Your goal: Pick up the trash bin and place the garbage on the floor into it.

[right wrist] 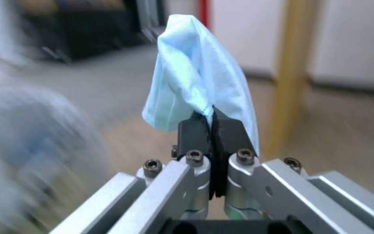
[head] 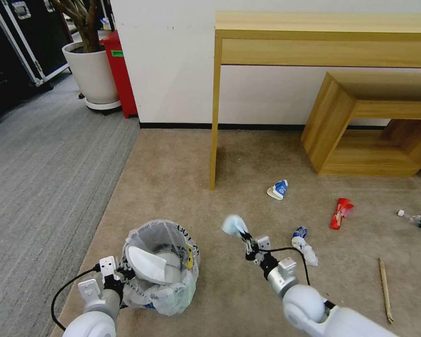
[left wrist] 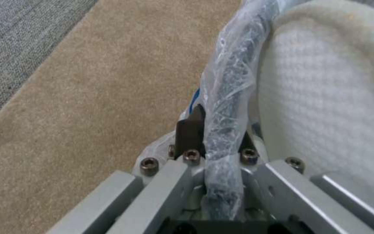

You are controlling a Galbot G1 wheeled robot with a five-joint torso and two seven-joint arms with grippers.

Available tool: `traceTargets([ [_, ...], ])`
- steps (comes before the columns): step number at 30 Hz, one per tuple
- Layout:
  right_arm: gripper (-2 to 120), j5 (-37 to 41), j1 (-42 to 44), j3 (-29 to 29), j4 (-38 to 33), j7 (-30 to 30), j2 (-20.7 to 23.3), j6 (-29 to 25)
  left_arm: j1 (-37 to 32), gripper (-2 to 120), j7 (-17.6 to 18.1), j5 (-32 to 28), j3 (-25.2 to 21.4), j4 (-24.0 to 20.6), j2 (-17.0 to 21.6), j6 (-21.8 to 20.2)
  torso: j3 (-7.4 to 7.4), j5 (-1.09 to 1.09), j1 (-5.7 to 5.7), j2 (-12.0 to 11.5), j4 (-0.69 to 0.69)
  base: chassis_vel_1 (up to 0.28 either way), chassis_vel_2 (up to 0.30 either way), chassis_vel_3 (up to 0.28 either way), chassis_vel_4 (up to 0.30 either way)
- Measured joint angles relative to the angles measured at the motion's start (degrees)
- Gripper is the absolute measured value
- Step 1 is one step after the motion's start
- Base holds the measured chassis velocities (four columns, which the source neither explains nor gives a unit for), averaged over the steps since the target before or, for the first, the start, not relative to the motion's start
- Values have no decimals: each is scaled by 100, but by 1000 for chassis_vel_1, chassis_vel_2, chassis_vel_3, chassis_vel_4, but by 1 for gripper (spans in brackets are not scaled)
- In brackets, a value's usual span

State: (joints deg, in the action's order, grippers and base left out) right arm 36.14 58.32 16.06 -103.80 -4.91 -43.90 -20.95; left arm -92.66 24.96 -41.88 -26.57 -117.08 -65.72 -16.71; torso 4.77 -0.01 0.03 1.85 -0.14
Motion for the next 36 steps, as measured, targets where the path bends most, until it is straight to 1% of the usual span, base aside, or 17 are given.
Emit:
traceTargets([
  [1,0,0,0,0,0,0,0,0,0,0,0,0,0,0,0,0,0,0,0,0,0,0,0,0,0],
  [4,0,307,-339,137,-331,875,200,-551,-1,0,27,-10,-9,-57,2,-22,0,0,0,0,0,0,0,0,0],
  [5,0,307,-339,137,-331,875,200,-551,-1,0,27,-10,-9,-57,2,-22,0,0,0,0,0,0,0,0,0],
  [7,0,525,-637,423,-400,1456,300,-840,-5,0,46,-14,-11,-104,-6,-37,0,1,0,0,1,0,0,0,0],
  [8,0,525,-637,423,-400,1456,300,-840,-5,0,46,-14,-11,-104,-6,-37,0,1,0,0,1,0,0,0,0],
  [11,0,856,-1223,1081,-448,1874,382,-999,-21,0,66,-17,-16,-187,-41,-72,0,0,0,0,0,0,0,0,0],
  [12,0,856,-1223,1081,-448,1874,382,-999,-21,0,66,-17,-16,-187,-41,-72,0,0,0,0,0,0,0,0,0],
  [15,0,913,-1803,1712,-383,1956,294,-1027,-50,0,74,-17,-19,-256,-75,-96,0,0,0,0,1,0,0,0,0],
  [16,0,913,-1803,1712,-383,1956,294,-1027,-50,0,74,-17,-19,-256,-75,-96,0,0,0,0,1,0,0,0,0],
  [17,0,949,-1947,1910,-347,1955,251,-1010,-61,0,75,-16,-19,-276,-85,-102,0,0,0,0,1,0,0,0,0],
  [19,0,990,-2270,2359,-181,1890,98,-943,-88,0,79,-11,-25,-324,-121,-108,0,0,0,0,1,0,0,0,0],
  [20,0,990,-2270,2359,-181,1890,98,-943,-88,0,79,-11,-25,-324,-121,-108,0,0,0,0,1,0,0,0,0],
  [21,0,990,-2418,2588,-32,1845,-2,-922,-108,0,79,-5,-27,-348,-141,-110,1,0,0,0,1,0,0,0,0],
  [23,0,986,-2552,2841,163,1784,-129,-895,-144,0,80,6,-30,-394,-174,-113,1,1,0,0,1,0,0,0,0],
  [27,0,1001,-2607,3026,335,1673,-234,-842,-171,0,80,9,-40,-439,-194,-113,1,0,0,0,0,0,0,0,0],
  [31,0,907,-2634,3244,669,1601,-384,-827,-216,0,80,18,-70,-493,-213,-114,1,1,0,0,0,0,0,0,0],
  [36,0,874,-2679,3460,866,1525,-514,-801,-244,0,76,44,-74,-529,-245,-112,1,0,0,0,0,0,0,0,0],
])
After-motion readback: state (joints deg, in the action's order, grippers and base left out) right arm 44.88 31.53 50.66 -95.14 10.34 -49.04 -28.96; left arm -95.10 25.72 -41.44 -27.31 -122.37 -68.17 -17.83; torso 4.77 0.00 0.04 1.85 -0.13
